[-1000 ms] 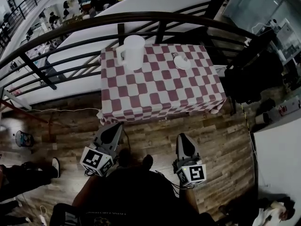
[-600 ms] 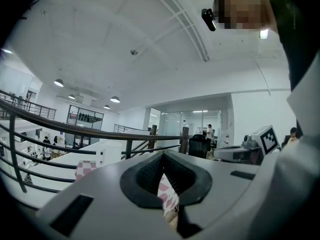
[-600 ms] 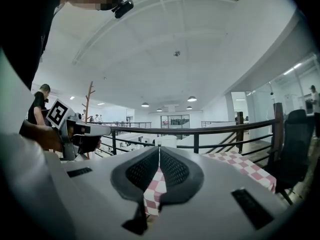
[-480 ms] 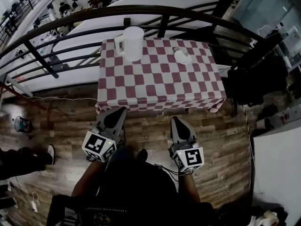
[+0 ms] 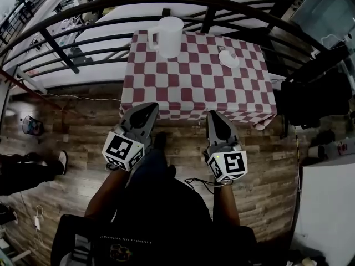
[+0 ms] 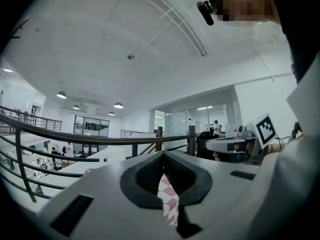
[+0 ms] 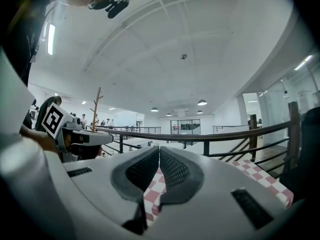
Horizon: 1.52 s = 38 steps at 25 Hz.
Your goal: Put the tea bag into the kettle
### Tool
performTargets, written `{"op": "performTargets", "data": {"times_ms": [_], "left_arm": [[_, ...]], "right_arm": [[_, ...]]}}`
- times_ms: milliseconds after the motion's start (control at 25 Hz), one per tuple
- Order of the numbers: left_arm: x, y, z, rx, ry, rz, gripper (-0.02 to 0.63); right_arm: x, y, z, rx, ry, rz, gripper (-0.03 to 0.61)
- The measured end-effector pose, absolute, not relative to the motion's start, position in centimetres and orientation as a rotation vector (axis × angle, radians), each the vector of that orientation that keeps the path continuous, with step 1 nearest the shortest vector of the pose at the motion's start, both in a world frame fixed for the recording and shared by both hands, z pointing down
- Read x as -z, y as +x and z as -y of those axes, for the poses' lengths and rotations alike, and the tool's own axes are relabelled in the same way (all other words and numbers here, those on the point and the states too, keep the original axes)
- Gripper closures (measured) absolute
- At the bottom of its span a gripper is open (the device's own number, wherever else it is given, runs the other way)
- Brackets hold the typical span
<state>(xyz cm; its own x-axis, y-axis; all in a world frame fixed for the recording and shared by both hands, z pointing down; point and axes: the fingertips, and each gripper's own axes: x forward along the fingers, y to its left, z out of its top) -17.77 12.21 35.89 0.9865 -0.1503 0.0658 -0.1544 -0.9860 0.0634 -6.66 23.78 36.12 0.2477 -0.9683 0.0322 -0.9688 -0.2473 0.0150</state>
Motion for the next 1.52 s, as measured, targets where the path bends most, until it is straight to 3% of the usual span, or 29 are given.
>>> {"op": "performTargets", "data": {"times_ms": [1160, 1520], "left_arm": [[-40.3, 0.2, 11.4, -0.180, 3.017, 0.397, 0.611], [-40.7, 1.7, 17.8, -0.201, 2.972, 0.590, 0.611]], "right_arm": [[-39.6, 11.8, -0.1, -0.125, 2.291, 1.937, 0.565], [-40.3, 14.2, 6.7, -0.157, 2.212, 2.007, 0.566]]}}
